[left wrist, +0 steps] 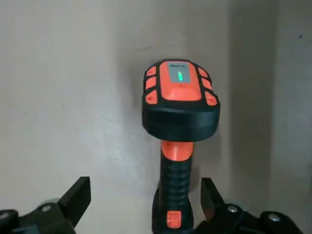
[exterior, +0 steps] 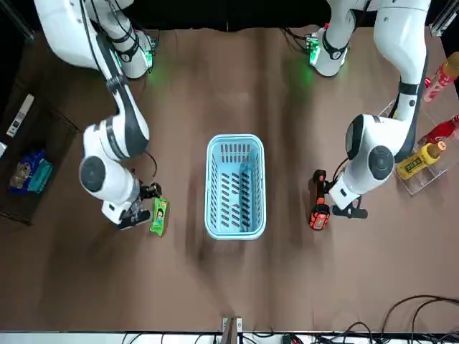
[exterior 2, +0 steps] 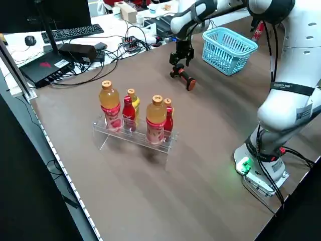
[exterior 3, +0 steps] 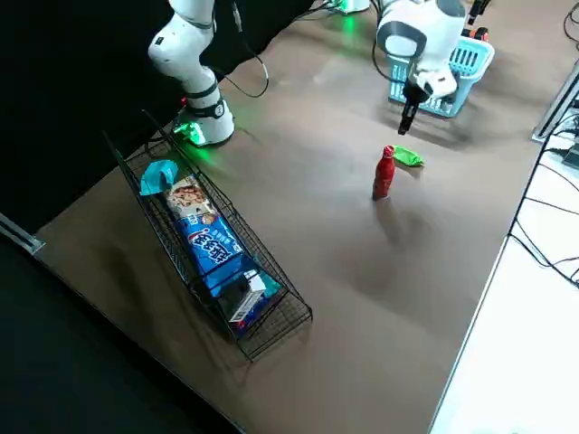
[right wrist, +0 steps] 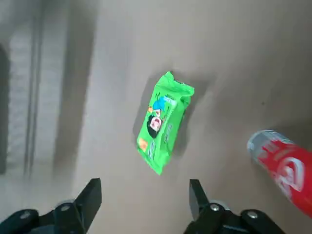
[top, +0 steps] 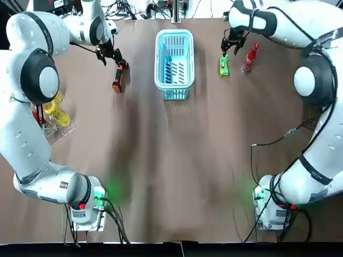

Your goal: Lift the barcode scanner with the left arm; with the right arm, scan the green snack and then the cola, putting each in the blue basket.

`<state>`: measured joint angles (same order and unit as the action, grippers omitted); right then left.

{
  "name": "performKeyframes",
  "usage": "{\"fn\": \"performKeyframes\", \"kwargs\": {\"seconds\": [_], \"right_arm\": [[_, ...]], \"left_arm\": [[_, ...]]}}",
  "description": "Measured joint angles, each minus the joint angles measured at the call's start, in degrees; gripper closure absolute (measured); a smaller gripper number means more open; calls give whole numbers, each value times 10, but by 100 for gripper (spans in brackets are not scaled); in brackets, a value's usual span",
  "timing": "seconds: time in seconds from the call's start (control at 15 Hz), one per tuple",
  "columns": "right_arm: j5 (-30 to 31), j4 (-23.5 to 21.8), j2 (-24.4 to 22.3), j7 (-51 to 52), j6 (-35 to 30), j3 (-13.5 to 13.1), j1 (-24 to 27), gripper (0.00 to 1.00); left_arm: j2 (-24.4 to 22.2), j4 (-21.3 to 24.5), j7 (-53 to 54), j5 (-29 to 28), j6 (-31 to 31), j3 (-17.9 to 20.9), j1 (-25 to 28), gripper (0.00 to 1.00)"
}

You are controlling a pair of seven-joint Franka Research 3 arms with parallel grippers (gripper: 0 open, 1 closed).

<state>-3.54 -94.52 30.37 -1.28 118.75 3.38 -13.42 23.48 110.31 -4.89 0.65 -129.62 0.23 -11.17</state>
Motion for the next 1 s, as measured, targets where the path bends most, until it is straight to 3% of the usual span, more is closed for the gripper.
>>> {"fn": "performKeyframes", "kwargs": {"seconds": [0.07, 0.2, 0.27, 1.0], "right_arm": [[0, 1, 13, -6, 11, 0, -2, 29], [0, 5, 32, -10, 24, -2, -2, 33], [0, 6, 39, -11, 31, -4, -2, 40], [0, 9, 85, -13, 97, -10, 0, 52]], "left_arm": [[3, 3, -13, 0, -10, 0, -6, 0], [13, 7, -29, 0, -30, 0, -16, 0], [19, 8, -32, 0, -38, 0, -19, 0], [53, 3, -28, -18, -57, 1, -20, 0]]}}
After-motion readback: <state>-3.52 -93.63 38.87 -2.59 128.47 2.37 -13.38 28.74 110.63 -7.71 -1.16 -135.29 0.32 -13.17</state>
